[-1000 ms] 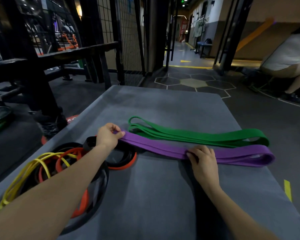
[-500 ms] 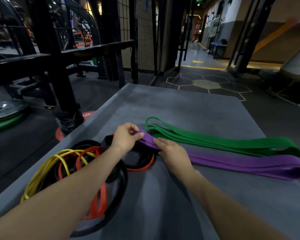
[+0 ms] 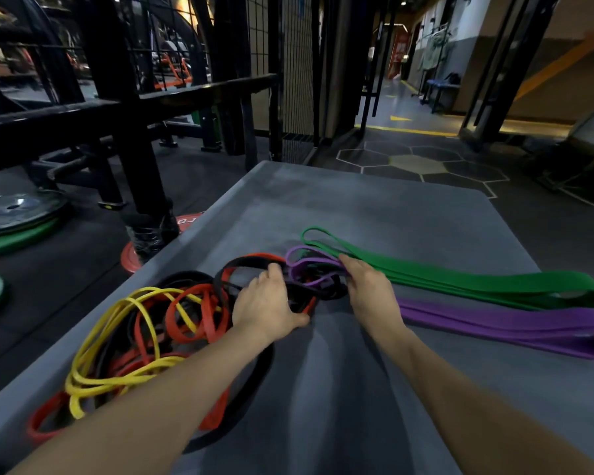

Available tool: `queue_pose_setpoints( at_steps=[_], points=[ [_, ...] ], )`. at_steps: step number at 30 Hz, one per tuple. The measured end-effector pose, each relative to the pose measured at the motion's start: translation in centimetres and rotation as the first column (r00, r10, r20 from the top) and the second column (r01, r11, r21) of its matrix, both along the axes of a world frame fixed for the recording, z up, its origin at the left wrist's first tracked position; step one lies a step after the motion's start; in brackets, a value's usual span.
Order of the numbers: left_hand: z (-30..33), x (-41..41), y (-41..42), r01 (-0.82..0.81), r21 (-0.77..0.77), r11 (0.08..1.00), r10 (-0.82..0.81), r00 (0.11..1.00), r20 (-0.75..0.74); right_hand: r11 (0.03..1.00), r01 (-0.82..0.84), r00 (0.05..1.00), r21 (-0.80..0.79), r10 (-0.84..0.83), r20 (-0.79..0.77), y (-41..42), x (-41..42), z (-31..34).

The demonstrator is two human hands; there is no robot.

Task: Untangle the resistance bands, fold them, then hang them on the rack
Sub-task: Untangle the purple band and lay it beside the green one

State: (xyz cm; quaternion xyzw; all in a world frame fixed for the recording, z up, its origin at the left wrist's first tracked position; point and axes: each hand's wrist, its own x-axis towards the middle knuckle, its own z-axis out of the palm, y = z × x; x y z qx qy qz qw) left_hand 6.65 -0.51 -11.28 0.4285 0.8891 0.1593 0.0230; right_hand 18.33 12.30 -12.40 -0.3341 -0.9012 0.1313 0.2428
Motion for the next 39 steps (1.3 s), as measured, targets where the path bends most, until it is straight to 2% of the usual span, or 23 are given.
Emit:
queue_pose_setpoints(
  at_steps=[3, 5, 10, 13, 15, 17, 18, 19, 20, 21, 22, 23, 24, 25, 26, 27, 30, 32, 34, 36, 39],
  points=[
    [0.1, -0.5, 0.5, 0.078, -0.077, 0.994, -0.090, 0.983, -0.162, 0.999, 0.007, 0.997, -0.033, -0.009, -0.072, 0.1, -0.1, 0.4],
    [0.4, -0.9, 0.4, 0.073, -0.076, 0.994, -0.087, 0.977, -0.195, 0.998, 0.019, 0.995, -0.057, -0.025, -0.101, 0.0, -0.1, 0.5],
    [2.4, -3.8, -1.3, -0.134, 0.188, 0.973, 0.149, 0.986, -0.067, 0.992, 0.060, 0.985, -0.115, -0.078, -0.157, 0.1, 0.0, 0.4],
    [4.3, -6.2, -2.8, -0.351, 0.303, 0.886, 0.347, 0.935, 0.068, 0.992, 0.059, 0.983, -0.108, -0.077, -0.167, 0.0, -0.1, 0.2],
    [4.6, -7.4, -3.8, -0.465, 0.305, 0.831, 0.445, 0.885, 0.137, 0.997, 0.043, 0.995, -0.061, -0.048, -0.088, -0.3, -0.2, -0.2],
    [3.5, -8.0, -4.3, -0.521, 0.243, 0.819, 0.534, 0.846, 0.014, 1.000, 0.012, 1.000, -0.014, -0.012, -0.009, -0.7, -0.2, -0.7],
    [2.8, -8.1, -4.4, -0.507, 0.259, 0.822, 0.550, 0.826, -0.126, 1.000, -0.005, 1.000, 0.004, 0.005, 0.017, -0.8, -0.2, -0.9],
    [2.3, -8.3, -4.2, -0.414, 0.308, 0.857, 0.500, 0.815, -0.294, 1.000, -0.022, 0.998, 0.021, 0.021, 0.054, -0.9, -0.1, -0.9],
    [2.2, -8.2, -3.9, -0.238, 0.341, 0.910, 0.386, 0.789, -0.478, 0.999, -0.040, 0.994, 0.035, 0.036, 0.106, -0.9, 0.0, -0.9],
    [2.2, -8.1, -3.4, 0.004, 0.314, 0.949, 0.209, 0.739, -0.640, 0.997, -0.061, 0.986, 0.044, 0.053, 0.160, -0.9, 0.2, -1.0],
    [2.3, -7.9, -2.9, 0.219, 0.213, 0.952, 0.009, 0.676, -0.737, 0.995, -0.085, 0.976, 0.048, 0.074, 0.203, -0.9, 0.4, -1.1],
    [2.6, -7.5, -2.5, 0.332, 0.077, 0.940, -0.172, 0.660, -0.732, 0.993, -0.111, 0.967, 0.049, 0.096, 0.234, -1.0, 0.6, -1.1],
    [2.5, -7.4, -2.0, 0.354, -0.041, 0.934, -0.296, 0.705, -0.644, 0.990, -0.132, 0.960, 0.048, 0.115, 0.256, -1.0, 0.8, -1.2],
    [2.4, -7.3, -1.5, 0.292, -0.142, 0.946, -0.323, 0.804, -0.499, 0.988, -0.149, 0.954, 0.051, 0.130, 0.269, -1.1, 0.9, -1.3],
    [2.1, -7.3, -1.1, 0.210, -0.224, 0.952, -0.282, 0.887, -0.367, 0.985, -0.161, 0.952, 0.057, 0.139, 0.273, -1.1, 1.0, -1.3],
    [2.3, -7.1, -0.8, 0.151, -0.278, 0.949, -0.232, 0.928, -0.290, 0.983, -0.169, 0.951, 0.066, 0.145, 0.272, -1.2, 1.1, -1.3],
    [2.9, -6.1, -0.1, 0.118, -0.206, 0.971, -0.148, 0.979, -0.139, 0.984, -0.158, 0.956, 0.078, 0.133, 0.260, -1.1, 1.0, -1.0],
    [3.5, -4.3, 0.5, 0.200, -0.124, 0.972, -0.217, 0.967, -0.137, 0.990, -0.122, 0.973, 0.068, 0.106, 0.205, -0.9, 0.7, -0.6],
    [3.4, -2.5, 1.2, 0.267, -0.114, 0.957, -0.283, 0.943, -0.172, 0.996, -0.082, 0.991, 0.030, 0.078, 0.104, -0.6, 0.5, 0.1],
    [2.6, -1.3, 2.3, 0.259, -0.129, 0.957, -0.279, 0.945, -0.169, 0.998, -0.057, 0.998, 0.010, 0.057, 0.013, -0.6, 0.6, 0.6],
    [1.4, -1.2, 3.3, 0.231, -0.055, 0.971, -0.234, 0.969, -0.073, 0.999, -0.040, 0.996, 0.004, 0.040, -0.076, -0.6, 0.8, 0.8]
  ],
)
